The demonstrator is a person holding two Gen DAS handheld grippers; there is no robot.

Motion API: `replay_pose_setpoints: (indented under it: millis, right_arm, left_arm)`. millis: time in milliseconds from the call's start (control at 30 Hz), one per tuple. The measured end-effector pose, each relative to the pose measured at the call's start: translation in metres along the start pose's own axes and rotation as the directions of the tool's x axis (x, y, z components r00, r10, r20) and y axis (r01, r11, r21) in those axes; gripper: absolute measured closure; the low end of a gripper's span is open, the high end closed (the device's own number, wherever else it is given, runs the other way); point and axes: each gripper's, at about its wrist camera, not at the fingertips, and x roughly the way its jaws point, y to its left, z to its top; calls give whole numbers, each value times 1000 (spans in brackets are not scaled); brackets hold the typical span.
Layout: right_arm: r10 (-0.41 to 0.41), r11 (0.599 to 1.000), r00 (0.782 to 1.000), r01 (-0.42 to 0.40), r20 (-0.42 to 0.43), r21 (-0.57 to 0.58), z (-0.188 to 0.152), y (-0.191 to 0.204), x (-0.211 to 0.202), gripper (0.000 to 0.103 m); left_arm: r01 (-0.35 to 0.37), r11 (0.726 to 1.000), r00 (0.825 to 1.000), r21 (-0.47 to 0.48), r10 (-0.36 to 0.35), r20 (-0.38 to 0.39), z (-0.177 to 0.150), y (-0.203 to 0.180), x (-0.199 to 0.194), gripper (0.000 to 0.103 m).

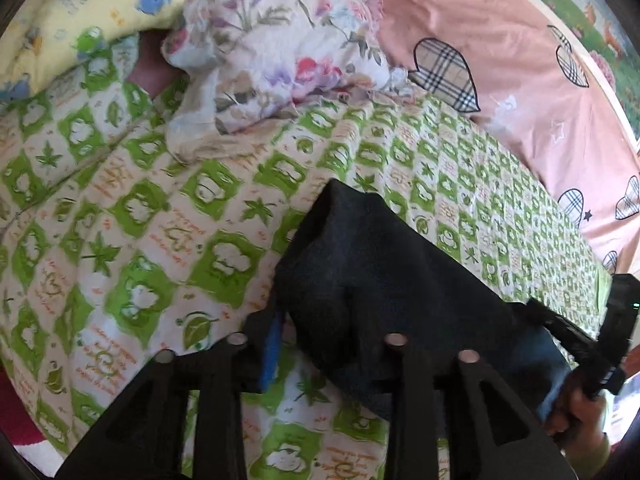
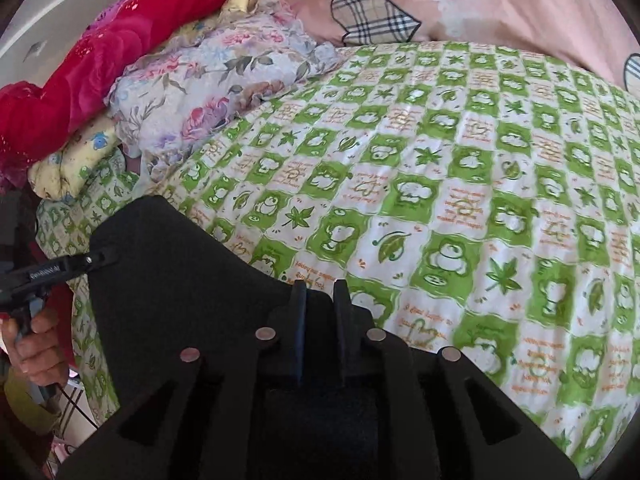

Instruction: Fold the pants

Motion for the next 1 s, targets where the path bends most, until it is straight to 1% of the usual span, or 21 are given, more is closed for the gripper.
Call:
replay_pose_setpoints:
  millis: [33, 67, 133, 167, 200, 267, 333, 367, 433, 467, 533, 600, 633, 667, 733, 800, 867, 933, 1000]
  right_arm:
    - [-13, 1000, 1000, 13, 11, 5, -1, -1, -9, 77]
    - [-22, 1000, 999, 22, 25, 10, -2, -2, -19, 67]
    - [-15, 1000, 997, 13, 71, 23, -8, -6, -49, 59]
    - [-17, 1000, 996, 15, 87, 27, -12, -7, -62, 58]
    - [-29, 999, 995, 26, 100, 30, -19, -8, -79, 58]
    - [-44, 998, 992, 39, 116, 44, -32, -12, -103, 58]
    - [-67, 996, 990, 58, 126, 75, -49, -18, -127, 58]
    - [-82, 993, 988, 71, 127, 91, -57, -21, -138, 58]
    - [-120, 986, 985, 103, 127, 134, -77, -31, -158, 58]
    - [-137, 981, 983, 117, 124, 157, -86, -35, -166, 58]
    - [-172, 966, 979, 145, 113, 216, -107, -46, -181, 58]
    - [-203, 948, 973, 168, 111, 269, -127, -56, -197, 58]
    - [-221, 940, 969, 181, 110, 289, -134, -59, -203, 58]
    - [-245, 927, 963, 200, 110, 317, -145, -63, -212, 58]
    - [-276, 905, 954, 217, 117, 365, -161, -71, -227, 58]
    - [-314, 877, 942, 242, 115, 416, -177, -81, -242, 58]
    - [-339, 852, 934, 254, 112, 458, -190, -90, -253, 58]
    - [-366, 824, 925, 271, 102, 497, -202, -100, -262, 58]
    - [-386, 801, 917, 279, 100, 530, -212, -108, -270, 58]
  left_arm:
    - [-17, 1000, 1000, 4, 17, 23, -1, 1, -8, 59]
    - [-34, 999, 999, 14, 33, 41, -1, 1, -16, 53]
    - [-43, 998, 996, 43, 40, 84, -3, -2, -34, 52]
    - [-46, 997, 995, 58, 41, 96, -4, -5, -41, 52]
    - [-45, 995, 993, 93, 34, 113, -5, -12, -50, 51]
    - [-26, 985, 992, 170, 5, 122, -9, -30, -60, 48]
    - [13, 957, 992, 289, -49, 117, -20, -60, -68, 48]
    - [29, 945, 991, 325, -69, 112, -24, -70, -69, 48]
    - [78, 901, 988, 427, -126, 86, -38, -100, -70, 48]
    - [103, 874, 986, 475, -153, 68, -46, -114, -71, 48]
    - [154, 805, 980, 573, -198, 14, -64, -145, -67, 48]
    - [193, 751, 975, 632, -220, -37, -79, -168, -63, 48]
    - [204, 733, 973, 649, -226, -51, -84, -175, -62, 48]
    - [225, 701, 969, 676, -236, -78, -94, -187, -61, 48]
    - [255, 660, 961, 706, -253, -111, -107, -204, -61, 47]
    - [298, 604, 948, 739, -276, -156, -122, -224, -61, 45]
    - [322, 555, 940, 767, -287, -187, -137, -241, -61, 45]
    - [346, 494, 930, 798, -290, -225, -155, -262, -61, 45]
    - [359, 452, 925, 817, -286, -249, -166, -277, -58, 45]
